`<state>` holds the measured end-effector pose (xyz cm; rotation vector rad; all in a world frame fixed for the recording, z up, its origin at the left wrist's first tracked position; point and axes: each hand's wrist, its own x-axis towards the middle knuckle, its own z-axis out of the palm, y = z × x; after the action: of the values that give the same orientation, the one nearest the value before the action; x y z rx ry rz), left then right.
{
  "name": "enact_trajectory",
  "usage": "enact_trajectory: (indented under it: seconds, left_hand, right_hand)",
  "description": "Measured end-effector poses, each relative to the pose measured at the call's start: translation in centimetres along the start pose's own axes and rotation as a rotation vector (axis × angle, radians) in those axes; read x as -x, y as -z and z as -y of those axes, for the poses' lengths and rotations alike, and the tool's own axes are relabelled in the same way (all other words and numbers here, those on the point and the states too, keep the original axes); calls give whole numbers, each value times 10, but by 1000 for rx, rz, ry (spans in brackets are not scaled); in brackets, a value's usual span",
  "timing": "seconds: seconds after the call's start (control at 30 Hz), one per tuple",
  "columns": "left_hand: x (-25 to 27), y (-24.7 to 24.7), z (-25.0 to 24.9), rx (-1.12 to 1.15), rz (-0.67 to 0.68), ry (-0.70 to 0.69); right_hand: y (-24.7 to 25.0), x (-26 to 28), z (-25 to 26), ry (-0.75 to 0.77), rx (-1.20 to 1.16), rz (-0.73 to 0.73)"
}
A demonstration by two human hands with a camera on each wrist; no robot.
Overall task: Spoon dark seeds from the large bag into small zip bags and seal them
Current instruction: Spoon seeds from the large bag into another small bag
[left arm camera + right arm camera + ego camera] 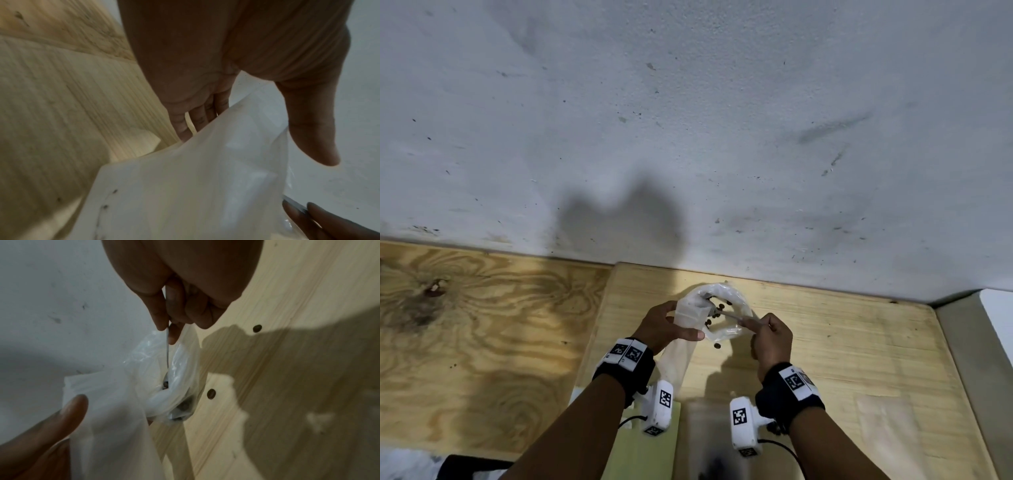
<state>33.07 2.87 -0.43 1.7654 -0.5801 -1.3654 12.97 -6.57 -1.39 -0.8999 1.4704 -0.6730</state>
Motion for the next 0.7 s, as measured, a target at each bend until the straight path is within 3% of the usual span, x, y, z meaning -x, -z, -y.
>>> enact_trajectory:
  seconds: [0.33,0.7]
  left_hand:
    - [13,-6,1,-58,-54,-12]
    - [26,-19,5,-159,-109,-65]
  right_hand:
    - [42,19,22,34,-98,19]
    - [59,43,62,236,-165,79]
